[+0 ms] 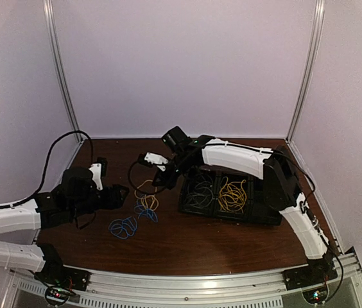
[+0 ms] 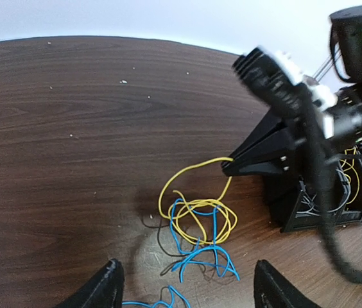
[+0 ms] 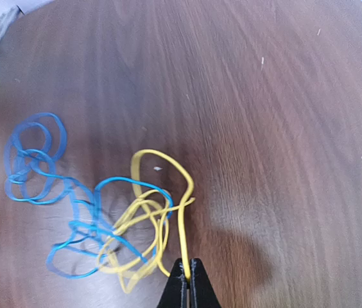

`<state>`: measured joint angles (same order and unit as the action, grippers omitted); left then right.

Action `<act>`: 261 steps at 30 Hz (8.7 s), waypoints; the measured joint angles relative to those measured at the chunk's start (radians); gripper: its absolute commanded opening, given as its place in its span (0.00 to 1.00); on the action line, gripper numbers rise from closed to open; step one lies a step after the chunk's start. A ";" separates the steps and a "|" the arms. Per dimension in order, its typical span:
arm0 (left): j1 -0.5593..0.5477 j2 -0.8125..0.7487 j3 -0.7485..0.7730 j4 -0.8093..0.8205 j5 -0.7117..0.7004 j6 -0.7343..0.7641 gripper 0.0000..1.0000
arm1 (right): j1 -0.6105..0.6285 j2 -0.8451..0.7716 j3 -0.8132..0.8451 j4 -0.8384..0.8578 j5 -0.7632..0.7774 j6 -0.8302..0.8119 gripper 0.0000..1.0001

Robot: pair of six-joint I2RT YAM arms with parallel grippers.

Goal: Untangle the cables

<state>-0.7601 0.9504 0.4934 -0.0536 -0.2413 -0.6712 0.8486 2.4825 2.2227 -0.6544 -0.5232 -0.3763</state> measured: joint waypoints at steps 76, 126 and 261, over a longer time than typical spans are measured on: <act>0.116 0.625 0.085 0.477 -0.065 0.120 0.46 | -0.322 -0.941 0.108 -0.093 -0.096 0.040 0.00; 0.233 0.152 -0.068 0.314 -0.016 0.085 0.64 | -0.509 -1.050 -0.288 0.130 0.074 0.018 0.00; 0.233 0.258 -0.020 0.192 0.205 0.135 0.60 | -0.205 -0.895 -0.772 0.006 0.187 -0.076 0.50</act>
<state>-0.5270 1.2083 0.4736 0.1383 -0.0364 -0.5365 0.6437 1.5879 1.4502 -0.6483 -0.3367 -0.4522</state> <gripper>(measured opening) 0.622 0.526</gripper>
